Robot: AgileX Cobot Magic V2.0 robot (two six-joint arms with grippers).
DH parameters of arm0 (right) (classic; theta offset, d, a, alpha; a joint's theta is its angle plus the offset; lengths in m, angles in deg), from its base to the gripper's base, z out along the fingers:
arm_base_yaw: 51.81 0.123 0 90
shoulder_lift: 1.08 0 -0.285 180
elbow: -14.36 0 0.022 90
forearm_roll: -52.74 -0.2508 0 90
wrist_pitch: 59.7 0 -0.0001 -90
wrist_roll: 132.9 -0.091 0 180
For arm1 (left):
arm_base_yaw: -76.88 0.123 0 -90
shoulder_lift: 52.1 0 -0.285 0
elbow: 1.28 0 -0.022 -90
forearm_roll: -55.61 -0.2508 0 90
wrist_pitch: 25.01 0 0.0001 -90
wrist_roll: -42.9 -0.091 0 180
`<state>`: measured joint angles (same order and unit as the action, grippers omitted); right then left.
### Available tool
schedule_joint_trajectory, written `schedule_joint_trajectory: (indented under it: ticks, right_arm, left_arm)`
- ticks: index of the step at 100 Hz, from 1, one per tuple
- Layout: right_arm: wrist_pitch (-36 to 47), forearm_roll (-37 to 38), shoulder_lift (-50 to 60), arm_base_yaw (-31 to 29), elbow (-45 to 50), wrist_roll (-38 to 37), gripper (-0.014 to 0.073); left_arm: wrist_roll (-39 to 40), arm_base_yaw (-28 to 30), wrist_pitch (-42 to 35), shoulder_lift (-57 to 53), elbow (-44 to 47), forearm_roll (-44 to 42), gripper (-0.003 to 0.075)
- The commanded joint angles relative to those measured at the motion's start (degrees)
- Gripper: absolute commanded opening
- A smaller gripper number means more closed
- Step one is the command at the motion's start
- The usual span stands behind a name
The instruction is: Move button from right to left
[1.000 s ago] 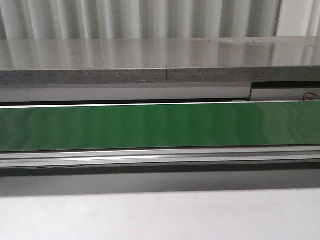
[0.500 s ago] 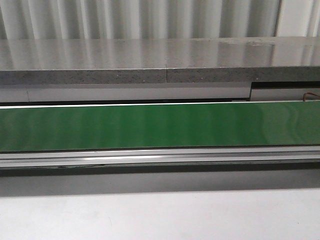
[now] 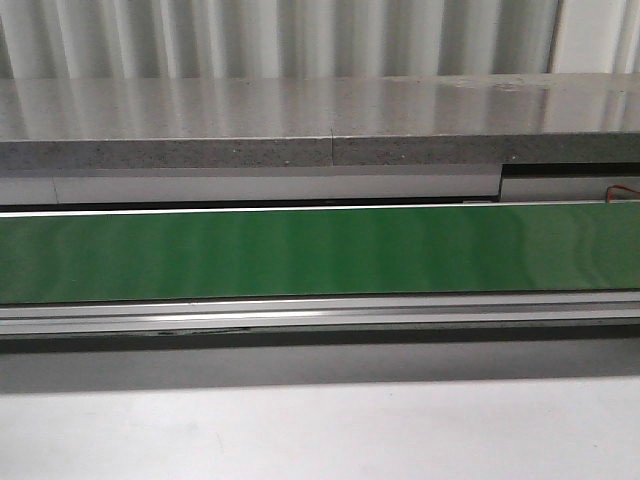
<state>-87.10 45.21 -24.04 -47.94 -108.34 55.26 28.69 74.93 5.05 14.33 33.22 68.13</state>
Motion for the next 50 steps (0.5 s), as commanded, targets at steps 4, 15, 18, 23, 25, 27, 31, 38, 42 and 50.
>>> schedule_joint_trajectory:
  ticks: [4, 15, 18, 23, 25, 27, 31, 38, 42, 50]
  right_arm:
    - [4.5, 0.2, -0.5, 0.0, -1.4, 0.5, -0.0067]
    - [4.5, 0.2, -0.5, 0.0, -1.4, 0.5, -0.0067]
    - [4.5, 0.2, -0.5, 0.0, -1.4, 0.5, -0.0067]
    - [4.5, 0.2, -0.5, 0.0, -1.4, 0.5, -0.0067]
    - [4.5, 0.2, -0.5, 0.0, -1.4, 0.5, -0.0067]
    - [4.5, 0.2, -0.5, 0.0, -1.4, 0.5, -0.0067]
    - [4.5, 0.2, -0.5, 0.0, -1.4, 0.5, -0.0067]
    - [4.5, 0.2, -0.5, 0.0, -1.4, 0.5, -0.0067]
    - [4.5, 0.2, -0.5, 0.0, -1.4, 0.5, -0.0067]
    - [4.5, 0.2, -0.5, 0.0, -1.4, 0.5, -0.0067]
  left_arm:
    - [0.5, -2.7, -6.1, -4.9, 1.2, 2.3, -0.0021]
    - [0.5, -3.8, -8.3, -9.5, 4.2, 2.4, -0.002]
    - [0.5, -3.8, -8.6, -10.7, 5.0, 2.6, -0.0021]
    - [0.5, -3.8, -9.2, -13.5, 6.3, 2.7, -0.0021]
    - [0.5, -3.8, -9.4, -14.2, 6.8, 2.7, -0.002]
    - [0.5, -3.8, -9.8, -15.8, 7.6, 2.7, -0.002]
    - [0.5, -3.8, -10.4, -18.1, 8.6, 2.9, -0.002]
    - [0.5, -3.8, -11.2, -22.1, 10.4, 3.1, -0.0021]
    - [0.5, -3.8, -11.9, -24.1, 11.4, 3.1, -0.002]
    - [0.5, -3.8, -12.5, -28.4, 13.7, 3.1, -0.002]
